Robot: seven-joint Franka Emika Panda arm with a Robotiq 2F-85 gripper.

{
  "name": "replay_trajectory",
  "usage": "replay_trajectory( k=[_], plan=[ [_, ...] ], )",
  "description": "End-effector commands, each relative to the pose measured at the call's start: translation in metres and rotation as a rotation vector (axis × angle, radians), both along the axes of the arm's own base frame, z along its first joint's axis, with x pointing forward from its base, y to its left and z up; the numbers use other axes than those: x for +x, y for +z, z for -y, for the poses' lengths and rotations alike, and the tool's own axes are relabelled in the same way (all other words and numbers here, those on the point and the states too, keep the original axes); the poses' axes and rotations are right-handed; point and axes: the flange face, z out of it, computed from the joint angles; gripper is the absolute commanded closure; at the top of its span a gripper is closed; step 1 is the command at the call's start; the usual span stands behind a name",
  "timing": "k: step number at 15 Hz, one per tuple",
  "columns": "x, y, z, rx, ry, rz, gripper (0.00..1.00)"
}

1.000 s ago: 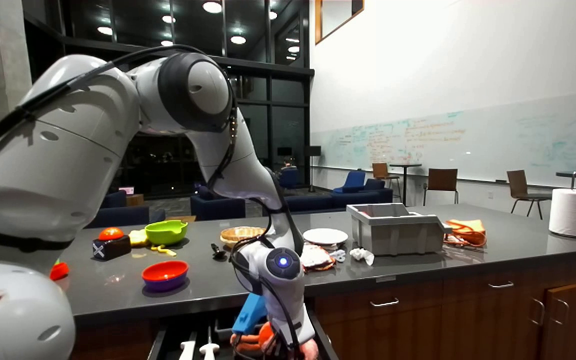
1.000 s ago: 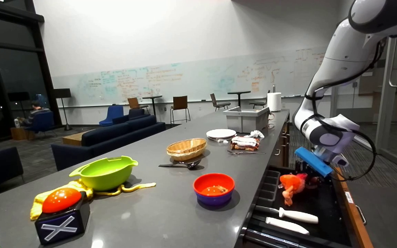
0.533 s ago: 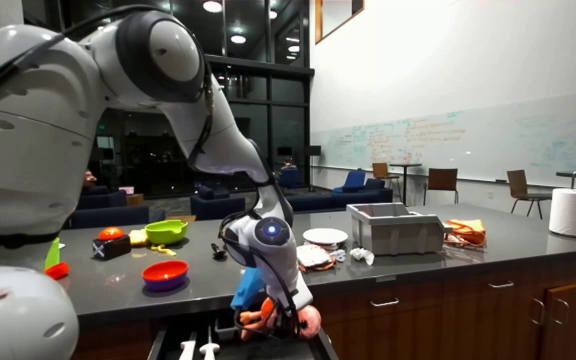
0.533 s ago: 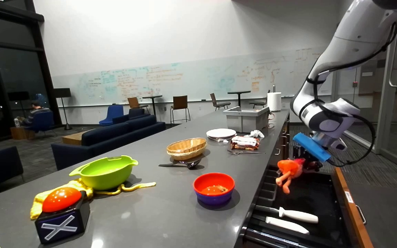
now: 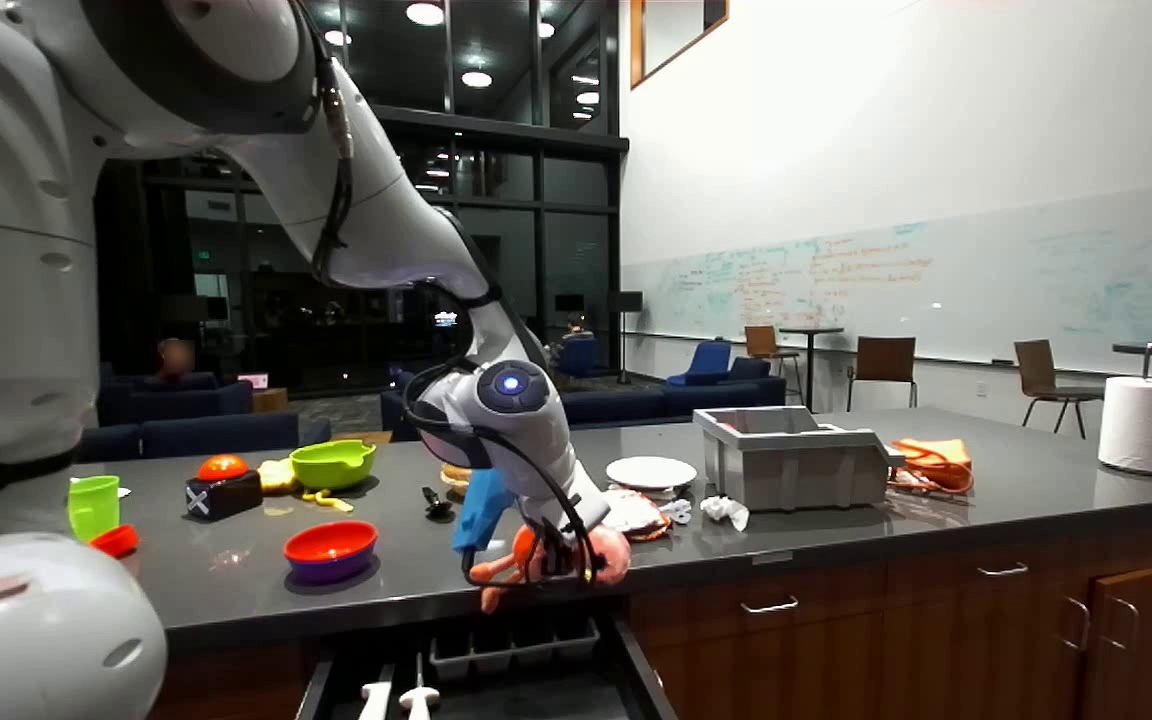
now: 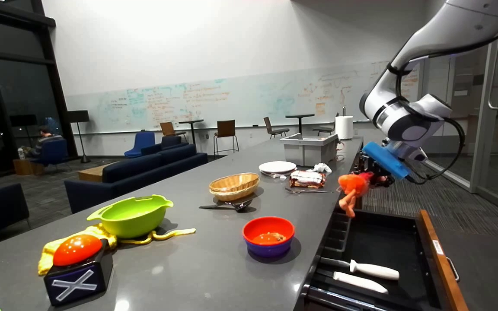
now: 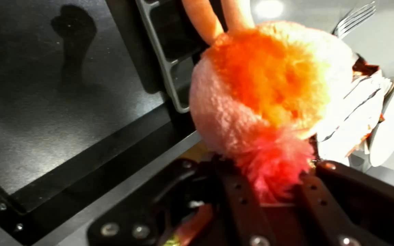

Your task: Take the plush toy out of the drawer

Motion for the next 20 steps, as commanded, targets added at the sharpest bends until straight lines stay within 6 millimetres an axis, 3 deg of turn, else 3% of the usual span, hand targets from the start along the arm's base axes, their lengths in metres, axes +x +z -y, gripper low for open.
replay_trajectory(
  k=[1, 4, 8, 14, 20],
  plan=[
    [0.004, 0.032, -0.023, -0.045, 0.083, 0.082, 0.95],
    [0.014, 0.037, -0.050, -0.041, 0.177, 0.132, 0.95],
    [0.026, 0.027, -0.087, 0.017, 0.293, 0.182, 0.95],
    [0.035, -0.014, -0.127, 0.140, 0.453, 0.223, 0.95],
    [0.057, -0.052, -0.145, 0.217, 0.542, 0.225, 0.95]
  ],
)
